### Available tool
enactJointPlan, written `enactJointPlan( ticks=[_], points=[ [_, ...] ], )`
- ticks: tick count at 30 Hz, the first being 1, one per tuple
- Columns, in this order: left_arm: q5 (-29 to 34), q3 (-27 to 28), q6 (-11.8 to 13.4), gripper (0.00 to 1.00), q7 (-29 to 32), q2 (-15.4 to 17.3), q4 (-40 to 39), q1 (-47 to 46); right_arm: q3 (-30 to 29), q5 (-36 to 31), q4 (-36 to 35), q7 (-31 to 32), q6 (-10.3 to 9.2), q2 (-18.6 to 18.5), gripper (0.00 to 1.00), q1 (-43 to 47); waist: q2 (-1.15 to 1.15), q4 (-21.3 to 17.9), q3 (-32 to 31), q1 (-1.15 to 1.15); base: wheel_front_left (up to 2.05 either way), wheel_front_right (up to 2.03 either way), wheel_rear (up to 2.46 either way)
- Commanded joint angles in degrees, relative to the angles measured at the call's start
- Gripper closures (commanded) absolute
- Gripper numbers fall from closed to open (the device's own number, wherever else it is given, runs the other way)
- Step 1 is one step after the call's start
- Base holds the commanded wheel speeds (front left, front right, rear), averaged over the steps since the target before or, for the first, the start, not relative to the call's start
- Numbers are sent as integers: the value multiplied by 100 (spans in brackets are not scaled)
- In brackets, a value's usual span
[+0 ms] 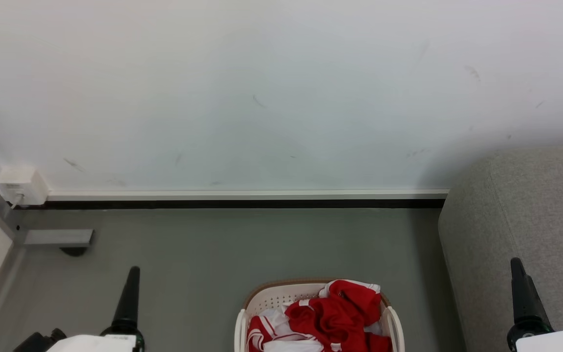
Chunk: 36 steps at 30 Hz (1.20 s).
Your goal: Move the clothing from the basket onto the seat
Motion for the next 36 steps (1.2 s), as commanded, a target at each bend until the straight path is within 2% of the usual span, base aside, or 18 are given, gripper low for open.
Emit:
enactJointPlan(
  ticks=[1, 16, 26, 36],
  points=[
    [234, -12, 23, 0, -36, 42, -102, -47, 25, -225, -130, -51, -3, -60, 0, -13, 0, 0, -1, -1, 0, 0, 0],
    [2299, -241, 278, 0, -342, 52, -305, 58, 182, -2151, -308, -359, -4, -88, 0, 102, 0, -15, -2, -1, 0, 0, 0],
    [3395, -322, 312, 0, -531, 61, -278, 85, 280, -3005, -192, -543, -5, -135, 0, 121, 0, -10, -7, -1, 0, 0, 0],
    [4226, -352, 343, 0, -685, 94, -381, 142, 307, -3715, -152, -705, -6, -138, 0, 152, 0, -5, -14, -1, 0, 0, 0]
  ],
)
